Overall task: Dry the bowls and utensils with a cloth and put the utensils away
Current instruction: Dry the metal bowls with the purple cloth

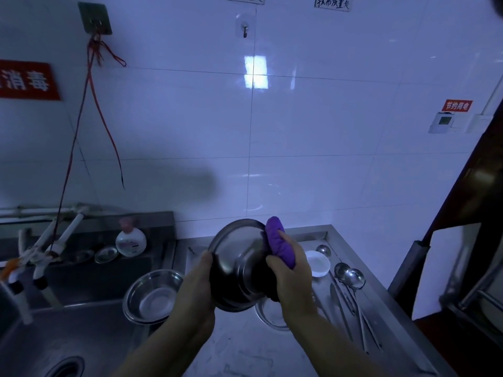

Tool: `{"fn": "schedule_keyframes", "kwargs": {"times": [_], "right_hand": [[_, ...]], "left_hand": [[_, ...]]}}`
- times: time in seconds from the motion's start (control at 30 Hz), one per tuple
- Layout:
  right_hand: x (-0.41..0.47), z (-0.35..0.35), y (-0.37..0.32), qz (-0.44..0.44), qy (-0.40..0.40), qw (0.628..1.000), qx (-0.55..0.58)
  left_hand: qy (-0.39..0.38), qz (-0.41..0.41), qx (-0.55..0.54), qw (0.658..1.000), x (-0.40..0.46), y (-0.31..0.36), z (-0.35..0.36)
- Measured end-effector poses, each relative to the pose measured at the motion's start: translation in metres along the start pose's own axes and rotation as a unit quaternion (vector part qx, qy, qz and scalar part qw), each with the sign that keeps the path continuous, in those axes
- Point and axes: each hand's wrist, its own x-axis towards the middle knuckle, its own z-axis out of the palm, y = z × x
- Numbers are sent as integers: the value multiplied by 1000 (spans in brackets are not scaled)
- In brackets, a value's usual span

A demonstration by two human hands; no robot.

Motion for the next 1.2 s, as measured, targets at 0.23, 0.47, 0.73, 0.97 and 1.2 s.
{"fn": "schedule_keyframes", "kwargs": {"times": [0.23, 0.47, 0.73, 0.97, 1.2], "right_hand": [[5, 14, -11, -309, -4, 909, -279], [-5, 17, 11, -526, -79, 774, -344], [10, -11, 17, -524, -35, 805, -278], [34, -11, -24, -349, -25, 915, -200], [30, 7, -47, -473, -124, 783, -384]], "left_hand": [[-11, -1, -23, 1000, 5, 13, 5], [4, -35, -85, 996, 12, 33, 10], [20, -1, -113, 993, 17, 50, 13], [3, 33, 15, 999, 12, 35, 15], [-3, 108, 137, 985, 8, 31, 18]]}}
